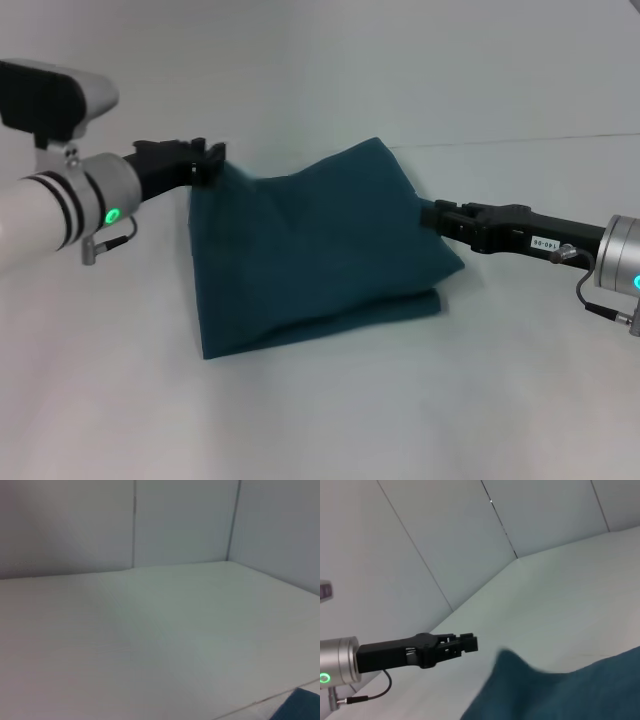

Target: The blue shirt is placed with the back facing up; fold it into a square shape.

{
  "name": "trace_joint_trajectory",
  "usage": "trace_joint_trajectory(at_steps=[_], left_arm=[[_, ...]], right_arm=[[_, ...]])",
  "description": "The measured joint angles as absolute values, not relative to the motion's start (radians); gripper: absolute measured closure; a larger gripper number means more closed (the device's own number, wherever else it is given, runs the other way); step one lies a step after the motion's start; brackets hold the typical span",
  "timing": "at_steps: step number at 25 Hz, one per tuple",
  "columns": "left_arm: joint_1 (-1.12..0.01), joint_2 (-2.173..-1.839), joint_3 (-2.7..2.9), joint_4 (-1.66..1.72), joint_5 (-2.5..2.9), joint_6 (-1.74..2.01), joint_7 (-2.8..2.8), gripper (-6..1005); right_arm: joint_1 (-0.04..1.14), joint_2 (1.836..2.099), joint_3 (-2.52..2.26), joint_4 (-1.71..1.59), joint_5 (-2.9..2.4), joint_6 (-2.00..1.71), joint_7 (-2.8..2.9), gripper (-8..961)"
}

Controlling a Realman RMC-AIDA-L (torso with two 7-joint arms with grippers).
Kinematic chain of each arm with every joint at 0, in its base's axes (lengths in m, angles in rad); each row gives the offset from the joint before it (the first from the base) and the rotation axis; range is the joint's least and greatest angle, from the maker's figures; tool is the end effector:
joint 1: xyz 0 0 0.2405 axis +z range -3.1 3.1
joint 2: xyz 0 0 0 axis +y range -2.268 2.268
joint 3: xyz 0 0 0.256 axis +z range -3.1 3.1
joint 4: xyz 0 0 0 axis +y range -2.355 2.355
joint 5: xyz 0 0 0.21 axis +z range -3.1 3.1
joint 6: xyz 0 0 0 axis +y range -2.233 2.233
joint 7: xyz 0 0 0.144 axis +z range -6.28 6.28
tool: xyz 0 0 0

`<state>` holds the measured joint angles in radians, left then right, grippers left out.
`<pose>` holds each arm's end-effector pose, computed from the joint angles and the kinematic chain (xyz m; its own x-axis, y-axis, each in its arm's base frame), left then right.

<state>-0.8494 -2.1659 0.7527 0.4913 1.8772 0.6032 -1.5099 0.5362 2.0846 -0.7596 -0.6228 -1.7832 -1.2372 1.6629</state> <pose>-0.2100 0.4628 -0.0355 0.7345 0.3883 0.5565 0.6767 -0.4794 -0.5588 0.2668 0.3723 0.0040 0.5328 -0.5137 -0.6725 -0.7809 -0.6047 -0.1568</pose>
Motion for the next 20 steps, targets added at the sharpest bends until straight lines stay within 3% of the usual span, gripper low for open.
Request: trace_joint_trajectory(at_steps=[10,15,20], left_arm=[[-0.740,-2.165,0.751,0.567,1.788,0.733,-1.515,693],[-0.694,-2.164,0.754,0.578,1.788,0.891,-1.518,458],[-0.646,-2.165,0.752,0.612,1.791,1.035,-1.518,340]], right_arm=[[0.528,2.075,-0.757,-0.623,-1.789,-1.238,1.690,640],[0.525,2.048,-0.760,-0.625,-1.831,-1.245,1.796,641],[0.518,2.037,-0.751,-0.632,-1.842,-1.261,1.819,640]])
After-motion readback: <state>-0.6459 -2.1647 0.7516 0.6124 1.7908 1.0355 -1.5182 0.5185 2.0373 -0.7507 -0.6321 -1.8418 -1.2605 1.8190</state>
